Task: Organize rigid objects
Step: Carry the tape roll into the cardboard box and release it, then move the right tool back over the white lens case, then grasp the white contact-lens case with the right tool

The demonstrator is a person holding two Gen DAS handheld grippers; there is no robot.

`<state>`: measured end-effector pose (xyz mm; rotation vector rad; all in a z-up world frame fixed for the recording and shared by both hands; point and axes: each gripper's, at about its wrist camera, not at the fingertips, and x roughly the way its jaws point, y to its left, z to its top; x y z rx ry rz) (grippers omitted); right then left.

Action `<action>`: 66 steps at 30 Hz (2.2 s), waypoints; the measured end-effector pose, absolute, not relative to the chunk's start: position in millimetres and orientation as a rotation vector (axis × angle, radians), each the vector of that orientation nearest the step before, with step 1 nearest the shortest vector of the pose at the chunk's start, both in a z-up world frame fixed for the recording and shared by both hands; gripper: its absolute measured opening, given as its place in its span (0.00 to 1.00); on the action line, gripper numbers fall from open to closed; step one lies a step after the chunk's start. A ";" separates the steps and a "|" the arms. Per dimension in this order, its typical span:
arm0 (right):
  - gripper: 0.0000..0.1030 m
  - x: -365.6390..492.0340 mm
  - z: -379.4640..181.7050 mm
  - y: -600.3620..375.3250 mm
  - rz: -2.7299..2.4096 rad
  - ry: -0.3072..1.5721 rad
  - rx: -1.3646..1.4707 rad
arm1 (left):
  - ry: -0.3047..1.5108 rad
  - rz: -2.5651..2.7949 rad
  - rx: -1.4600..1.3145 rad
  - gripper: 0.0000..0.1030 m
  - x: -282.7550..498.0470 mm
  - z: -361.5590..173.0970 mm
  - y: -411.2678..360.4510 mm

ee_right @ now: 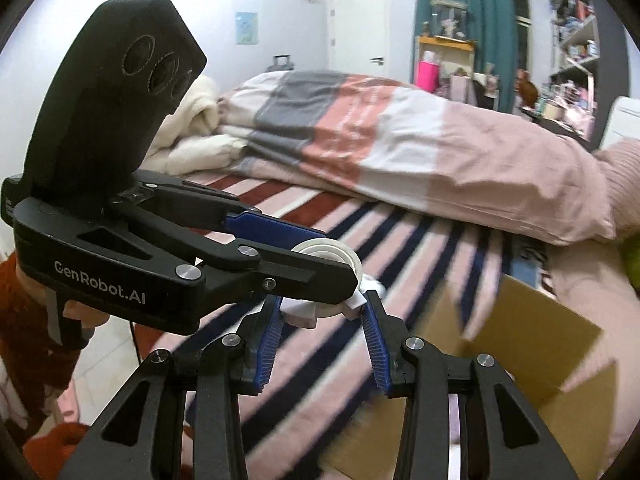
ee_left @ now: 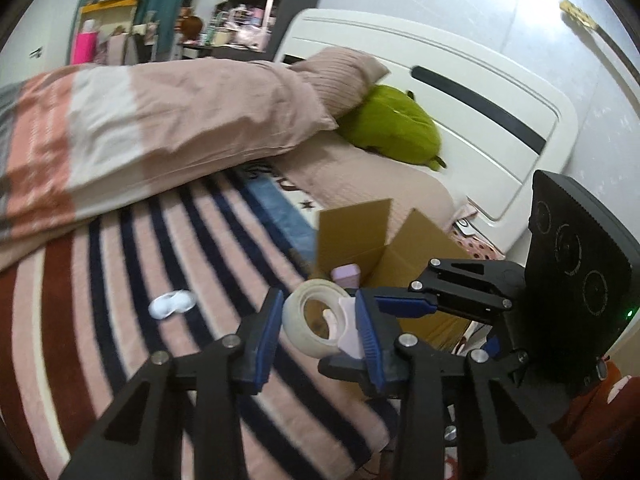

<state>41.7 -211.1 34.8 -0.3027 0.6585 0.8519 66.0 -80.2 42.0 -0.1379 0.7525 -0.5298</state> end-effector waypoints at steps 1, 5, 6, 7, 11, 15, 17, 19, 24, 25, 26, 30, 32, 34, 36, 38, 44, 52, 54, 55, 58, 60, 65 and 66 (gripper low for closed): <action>0.34 45.5 36.1 -219.2 0.840 0.664 -0.296 | 0.759 -0.546 -0.125 0.33 72.8 43.8 -94.1; 0.34 64.1 38.8 -257.6 0.789 0.721 -0.250 | 0.796 -0.596 -0.098 0.33 96.2 43.1 -133.8; 0.34 70.6 38.0 -268.0 0.772 0.743 -0.242 | 0.806 -0.606 -0.094 0.33 101.3 41.8 -141.7; 0.34 74.0 36.9 -274.5 0.762 0.758 -0.241 | 0.825 -0.616 -0.089 0.33 108.3 39.6 -153.1; 0.34 90.3 27.5 -297.2 0.712 0.838 -0.246 | 0.885 -0.636 -0.075 0.33 126.5 28.8 -182.7; 0.36 98.6 21.6 -312.4 0.657 0.877 -0.249 | 0.932 -0.628 -0.038 0.41 134.1 21.4 -201.5; 0.42 98.9 18.7 -317.1 0.632 0.888 -0.266 | 0.923 -0.619 -0.023 0.56 132.9 22.1 -204.4; 0.50 96.3 18.9 -319.3 0.642 0.885 -0.283 | 0.897 -0.602 -0.013 0.75 129.7 26.0 -202.2; 0.56 85.7 22.3 -312.2 0.664 0.874 -0.304 | 0.867 -0.562 -0.026 0.76 122.9 35.3 -181.4; 0.56 83.5 23.5 -308.2 0.672 0.872 -0.305 | 0.857 -0.550 -0.028 0.76 119.9 38.2 -174.1; 0.57 81.2 25.0 -303.1 0.682 0.868 -0.305 | 0.847 -0.537 -0.030 0.76 116.6 40.8 -166.3; 0.59 73.4 32.7 -279.3 0.728 0.841 -0.311 | 0.816 -0.476 -0.055 0.77 101.9 51.7 -128.8; 0.59 66.6 38.3 -263.1 0.757 0.815 -0.317 | 0.797 -0.431 -0.067 0.77 91.5 56.0 -103.2; 0.59 58.2 44.1 -242.4 0.795 0.792 -0.320 | 0.778 -0.376 -0.073 0.77 79.6 58.0 -74.8; 0.59 51.5 46.7 -219.6 0.835 0.779 -0.327 | 0.769 -0.334 -0.087 0.77 70.7 56.8 -51.8; 0.59 43.2 44.2 -190.3 0.884 0.779 -0.341 | 0.761 -0.274 -0.099 0.77 59.4 51.9 -22.4; 0.59 37.7 0.5 -113.8 0.952 0.873 -0.352 | 0.762 -0.147 -0.146 0.78 35.3 16.8 48.9; 0.63 98.4 -95.4 -83.0 0.683 0.981 -0.250 | 0.814 -0.068 -0.192 0.78 27.6 -47.2 114.1; 0.71 118.6 -114.1 -83.8 0.591 0.965 -0.238 | 0.822 -0.065 -0.199 0.78 29.6 -57.4 120.4; 0.71 127.9 -120.6 -81.3 0.562 0.966 -0.232 | 0.826 -0.070 -0.213 0.78 31.9 -64.0 125.2; 0.71 153.5 -141.1 -79.4 0.491 0.968 -0.198 | 0.832 -0.084 -0.243 0.78 37.9 -75.8 133.0; 0.71 163.5 -149.2 -76.2 0.471 0.949 -0.197 | 0.840 -0.083 -0.250 0.78 42.3 -80.5 135.4; 0.71 176.5 -151.1 -62.5 0.431 0.928 -0.233 | 0.857 -0.076 -0.257 0.78 48.5 -87.3 138.7; 0.71 179.0 -151.2 -59.9 0.421 0.929 -0.239 | 0.855 -0.079 -0.261 0.78 48.1 -87.0 138.8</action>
